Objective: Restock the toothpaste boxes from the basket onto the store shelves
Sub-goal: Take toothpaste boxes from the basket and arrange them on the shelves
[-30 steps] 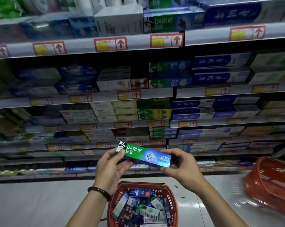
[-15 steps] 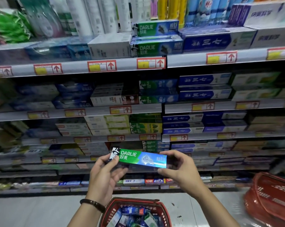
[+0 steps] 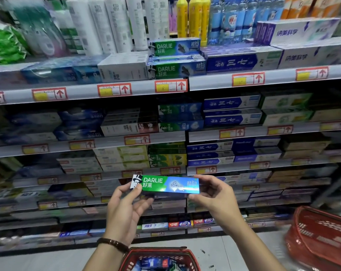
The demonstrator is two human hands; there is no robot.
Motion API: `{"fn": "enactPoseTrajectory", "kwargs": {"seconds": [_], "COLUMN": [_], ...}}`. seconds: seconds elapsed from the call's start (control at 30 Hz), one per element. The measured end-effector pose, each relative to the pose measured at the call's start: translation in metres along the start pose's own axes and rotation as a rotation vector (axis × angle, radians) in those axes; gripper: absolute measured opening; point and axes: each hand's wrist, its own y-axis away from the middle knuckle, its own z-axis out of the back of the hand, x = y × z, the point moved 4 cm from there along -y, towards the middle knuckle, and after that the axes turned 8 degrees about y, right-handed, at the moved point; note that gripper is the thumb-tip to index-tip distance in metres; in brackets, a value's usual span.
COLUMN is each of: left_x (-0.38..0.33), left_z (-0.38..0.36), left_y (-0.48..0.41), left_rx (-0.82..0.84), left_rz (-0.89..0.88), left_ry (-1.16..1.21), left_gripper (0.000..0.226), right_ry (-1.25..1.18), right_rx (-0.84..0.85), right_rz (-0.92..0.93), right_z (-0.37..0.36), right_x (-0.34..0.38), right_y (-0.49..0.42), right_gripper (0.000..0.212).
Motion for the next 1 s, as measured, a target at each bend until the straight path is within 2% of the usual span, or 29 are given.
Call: {"fn": "enactPoseTrajectory", "kwargs": {"seconds": [0.2,0.5,0.8,1.0], "left_x": [-0.013,-0.032,-0.047,-0.058], "left_z": [-0.007,-0.004,-0.011,-0.027], "left_y": [-0.005,-0.028,-0.045,-0.042], "left_rx": [0.157,0.371,0.429,0.347], "left_rz": [-0.045,-0.03,-0.085,-0.289], "left_ry": [-0.076,-0.248,-0.392,-0.631], "left_gripper": [0.055,0.059,0.059,0.066], "right_ry": [0.011,-0.038,-0.089,-0.091], "right_rx": [-0.032,-0.111,-0.164,-0.145], "right_rz": [0.002,0.009,0.052,0.081], "right_z": [0.001,-0.008,-0.01,-0.002], "right_x": [0.016,0.036,0.045,0.051], "right_y": [0.002,-0.001,-0.016,-0.035], "right_gripper": [0.051,0.052,0.051,0.053]}}
